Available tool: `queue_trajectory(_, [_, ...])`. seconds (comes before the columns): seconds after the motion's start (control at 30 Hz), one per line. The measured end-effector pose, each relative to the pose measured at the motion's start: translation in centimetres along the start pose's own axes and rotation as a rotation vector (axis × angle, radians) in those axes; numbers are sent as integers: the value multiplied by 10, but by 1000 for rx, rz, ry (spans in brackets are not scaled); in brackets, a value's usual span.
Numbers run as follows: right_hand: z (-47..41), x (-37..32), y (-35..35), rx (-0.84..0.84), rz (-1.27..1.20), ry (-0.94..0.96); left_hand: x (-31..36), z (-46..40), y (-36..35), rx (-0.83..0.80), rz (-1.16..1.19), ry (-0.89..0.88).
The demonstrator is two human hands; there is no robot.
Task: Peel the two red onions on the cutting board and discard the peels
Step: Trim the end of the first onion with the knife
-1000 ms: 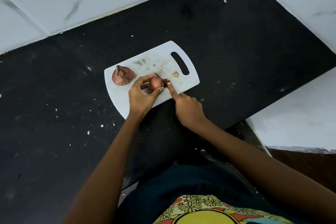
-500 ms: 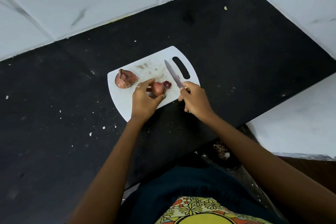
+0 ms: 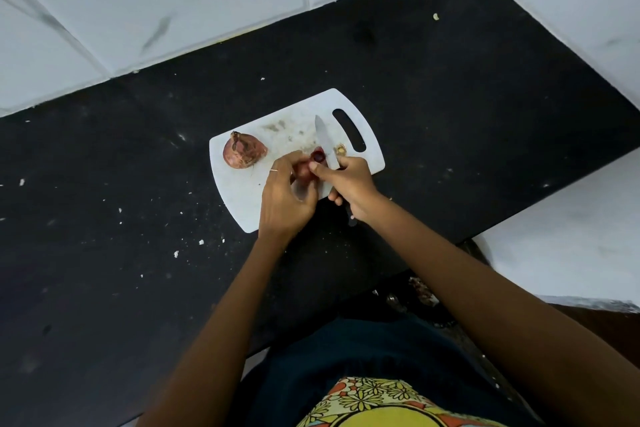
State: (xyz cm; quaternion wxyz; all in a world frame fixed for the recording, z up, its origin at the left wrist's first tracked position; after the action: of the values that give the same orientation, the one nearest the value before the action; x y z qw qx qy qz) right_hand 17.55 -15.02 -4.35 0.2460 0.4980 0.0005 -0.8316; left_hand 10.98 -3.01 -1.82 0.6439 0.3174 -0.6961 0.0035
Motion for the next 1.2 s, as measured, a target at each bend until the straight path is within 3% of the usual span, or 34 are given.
queue_trajectory(0.13, [-2,-2,2,-22,-50,11,-2,-4,12,120,121,111])
queue_trajectory(0.23, [-3,0,2,-40,-88,27,-4,-11,11,102,165,178])
queue_trajectory(0.47, [-5,4,0,-48,-94,39,-17,-19,6,71,18,275])
queue_trajectory(0.63, [3,-20,13,152,300,244,-18,-29,6,87,62,251])
queue_trajectory(0.73, [14,-30,9,140,582,365,-14,-34,5,69,12,193])
queue_trajectory(0.87, [24,-31,8,150,851,374,-16,-31,6,66,-22,150])
queue_trajectory(1.2, [17,-52,-2,95,1058,361,-14,-31,2,46,-34,84])
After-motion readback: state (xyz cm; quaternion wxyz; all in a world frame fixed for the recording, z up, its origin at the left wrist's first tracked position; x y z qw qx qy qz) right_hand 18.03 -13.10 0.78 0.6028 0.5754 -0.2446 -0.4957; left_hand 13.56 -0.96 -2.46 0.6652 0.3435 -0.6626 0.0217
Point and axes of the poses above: each hand's wrist, its own z-axis away from the middle knuckle, its own y-axis out of the back of the hand, x = y × z, the point moved 8 cm from there along -z, towards the middle knuckle, and after that the axes turned 8 degrees about z, right-handed, at the moved point
